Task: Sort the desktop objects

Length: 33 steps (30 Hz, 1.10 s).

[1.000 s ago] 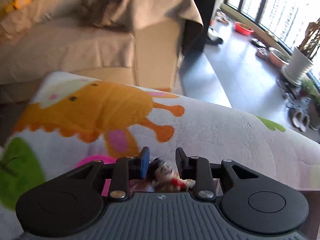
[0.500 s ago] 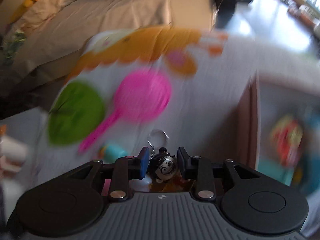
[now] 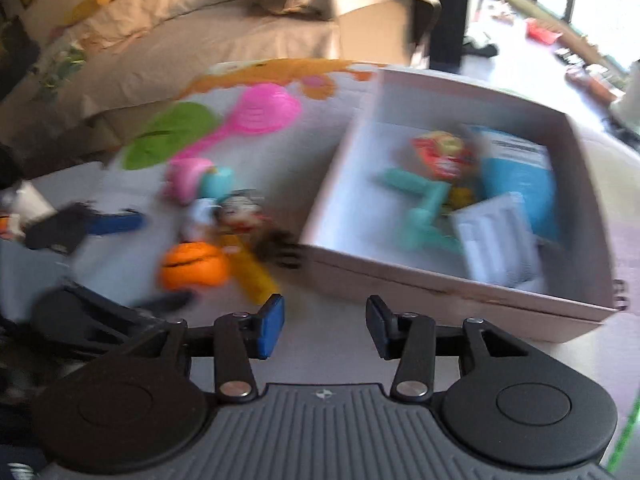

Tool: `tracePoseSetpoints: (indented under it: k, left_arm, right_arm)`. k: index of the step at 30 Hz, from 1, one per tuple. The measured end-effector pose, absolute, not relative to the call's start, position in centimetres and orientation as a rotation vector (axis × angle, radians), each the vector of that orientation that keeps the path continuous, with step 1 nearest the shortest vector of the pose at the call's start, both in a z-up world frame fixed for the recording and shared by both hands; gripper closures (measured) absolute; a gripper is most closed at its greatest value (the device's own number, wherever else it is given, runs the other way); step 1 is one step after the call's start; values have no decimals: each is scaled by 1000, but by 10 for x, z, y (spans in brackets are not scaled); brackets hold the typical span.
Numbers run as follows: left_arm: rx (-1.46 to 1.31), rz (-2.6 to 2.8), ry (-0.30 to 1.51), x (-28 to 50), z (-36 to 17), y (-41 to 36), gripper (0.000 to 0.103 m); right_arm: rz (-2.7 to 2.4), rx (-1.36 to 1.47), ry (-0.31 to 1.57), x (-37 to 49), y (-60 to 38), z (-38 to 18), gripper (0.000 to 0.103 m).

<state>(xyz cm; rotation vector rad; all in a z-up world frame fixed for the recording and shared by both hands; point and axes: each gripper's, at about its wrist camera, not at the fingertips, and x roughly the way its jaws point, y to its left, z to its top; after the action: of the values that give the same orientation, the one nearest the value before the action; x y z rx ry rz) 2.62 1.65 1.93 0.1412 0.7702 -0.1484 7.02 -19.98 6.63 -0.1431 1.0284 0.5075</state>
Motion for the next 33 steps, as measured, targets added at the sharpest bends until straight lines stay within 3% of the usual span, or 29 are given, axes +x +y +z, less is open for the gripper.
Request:
tracePoseSetpoints:
  k: [11, 13, 15, 17, 23, 28, 33]
  left_arm:
    - [103, 70, 757, 31, 41, 60, 2]
    - [82, 60, 742, 30, 48, 61, 2]
    - [74, 15, 723, 26, 54, 55, 2]
    - [74, -64, 708, 25, 57, 43, 2]
    - [111, -262, 699, 31, 53, -12, 2]
    - [163, -252, 744, 59, 33, -46, 2]
    - [209, -263, 720, 73, 27, -59, 2]
  right_arm:
    - [740, -59, 914, 72, -140, 43, 60]
    - [744, -112, 921, 61, -133, 34, 66]
    - [734, -146, 896, 44, -135, 34, 84]
    - [704, -142, 906, 33, -148, 35, 95]
    - [496, -80, 916, 9, -207, 30, 95]
    - [375, -19, 900, -7, -248, 25, 91]
    - [331, 43, 862, -11, -260, 15, 52]
